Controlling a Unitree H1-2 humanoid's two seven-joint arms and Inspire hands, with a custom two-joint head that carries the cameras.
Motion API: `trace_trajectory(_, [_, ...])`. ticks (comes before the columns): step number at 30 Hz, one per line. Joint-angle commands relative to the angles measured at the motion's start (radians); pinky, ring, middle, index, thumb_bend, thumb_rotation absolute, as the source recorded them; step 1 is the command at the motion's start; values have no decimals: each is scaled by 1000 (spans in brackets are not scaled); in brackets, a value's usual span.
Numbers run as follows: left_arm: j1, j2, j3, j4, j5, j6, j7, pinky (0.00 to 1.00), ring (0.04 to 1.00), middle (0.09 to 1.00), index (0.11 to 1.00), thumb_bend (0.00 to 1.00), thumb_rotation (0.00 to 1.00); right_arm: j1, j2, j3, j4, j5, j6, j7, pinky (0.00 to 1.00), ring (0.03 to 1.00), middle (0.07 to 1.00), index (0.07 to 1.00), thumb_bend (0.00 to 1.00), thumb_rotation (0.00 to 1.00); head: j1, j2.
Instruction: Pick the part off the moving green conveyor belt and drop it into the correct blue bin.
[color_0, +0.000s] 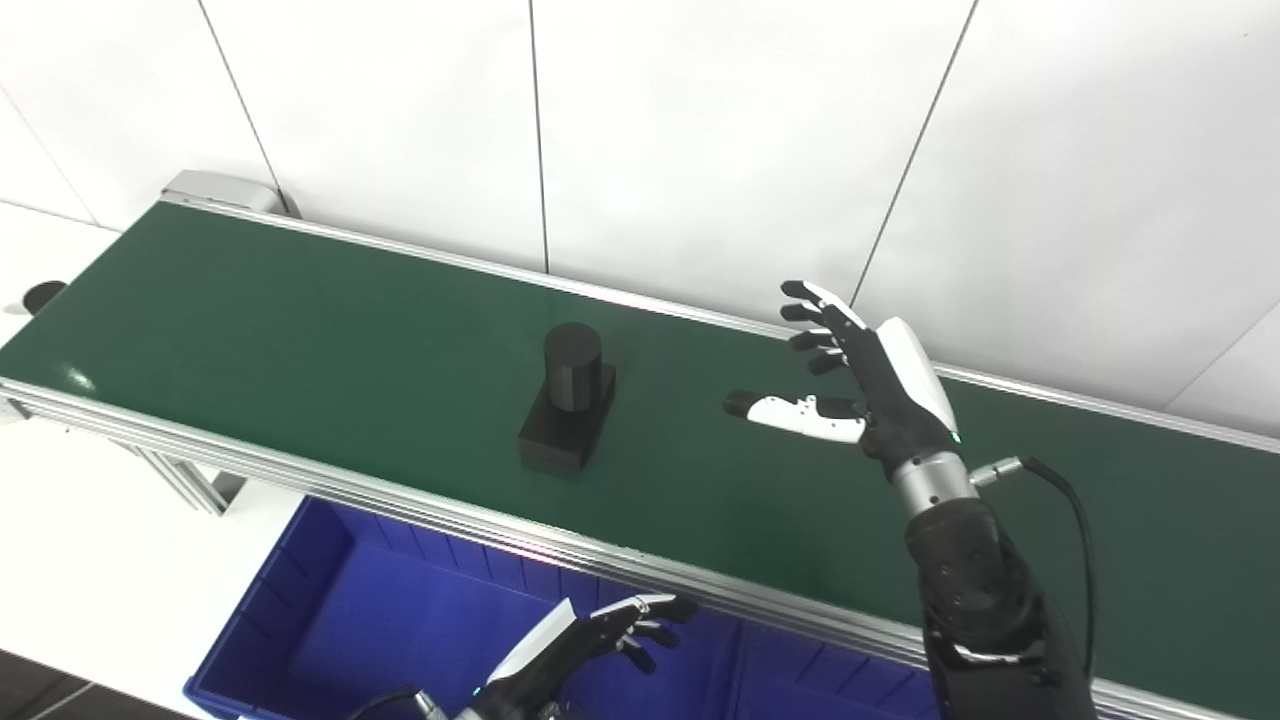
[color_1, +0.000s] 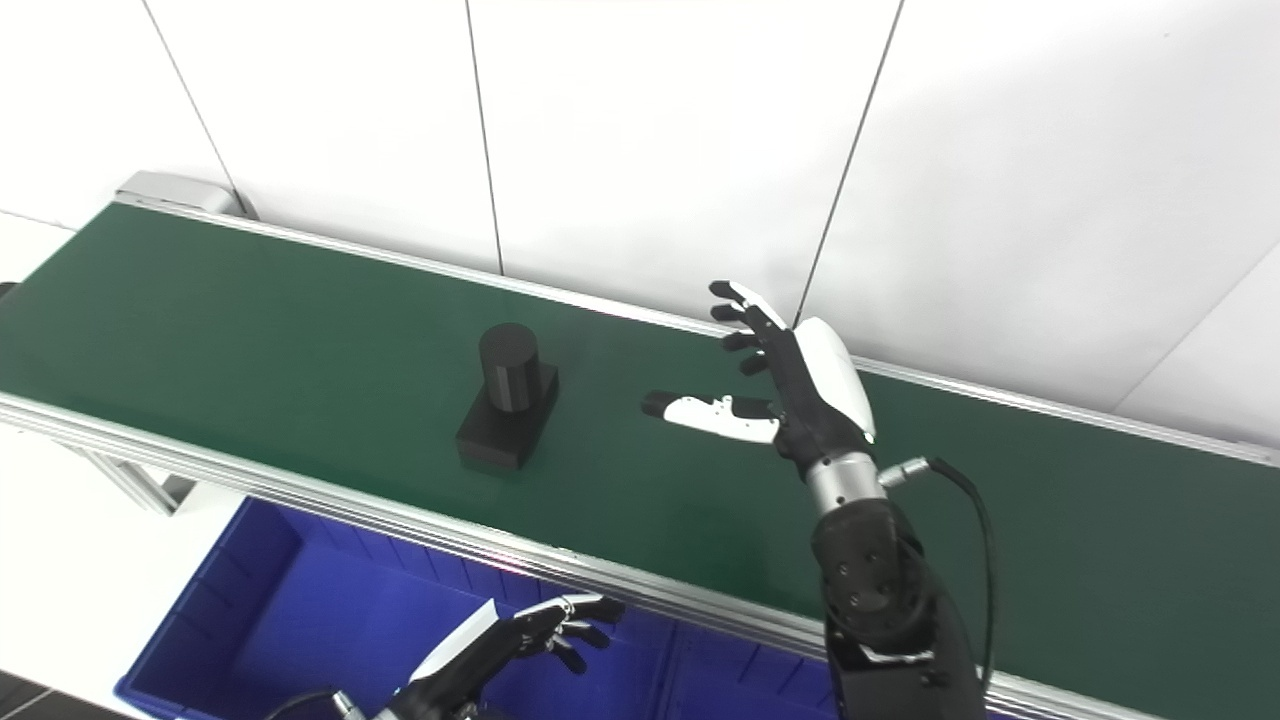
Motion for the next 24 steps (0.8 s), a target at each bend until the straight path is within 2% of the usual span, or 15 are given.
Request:
trace_trajectory(1, [0, 5, -2, -35, -16, -40, 10, 619, 753, 846, 834, 938, 185, -54, 28, 8, 1, -4, 11, -4, 645, 743, 827, 884, 847, 489, -6, 0])
trace_trajectory(4, [-1, 6, -9, -33, -5, -40, 20, 661, 769, 838, 839, 933, 191, -74, 39, 25, 32, -23, 17, -3, 627, 739, 821, 887, 859, 520, -12, 2])
trace_trajectory(8, [-7, 12, -22, -31, -2, -40, 28, 646, 751, 833, 846, 926, 186, -106, 54, 52, 75, -48, 27, -1, 583, 728, 835, 893, 873, 550, -20, 7])
trace_trajectory(13, [-10, 15, -38, -29, -4, -40, 41, 657, 745, 818, 841, 926, 168, -139, 73, 76, 134, -51, 19, -1, 636, 785, 856, 897, 878, 559, -22, 10])
trace_trajectory(16, [-11, 19, -47, -35, 1, -40, 45, 674, 760, 822, 840, 926, 165, -148, 87, 79, 177, -44, -2, -19, 634, 783, 855, 891, 884, 557, -22, 13])
trace_trajectory(21, [-10, 20, -50, -43, 7, -40, 40, 643, 753, 831, 837, 926, 159, -159, 103, 88, 224, -45, -10, -30, 627, 776, 855, 886, 887, 553, -19, 18])
trace_trajectory(24, [-10, 20, -51, -46, 0, -40, 34, 630, 746, 835, 838, 935, 166, -166, 114, 94, 257, -45, -15, -35, 663, 798, 858, 891, 882, 544, -15, 20])
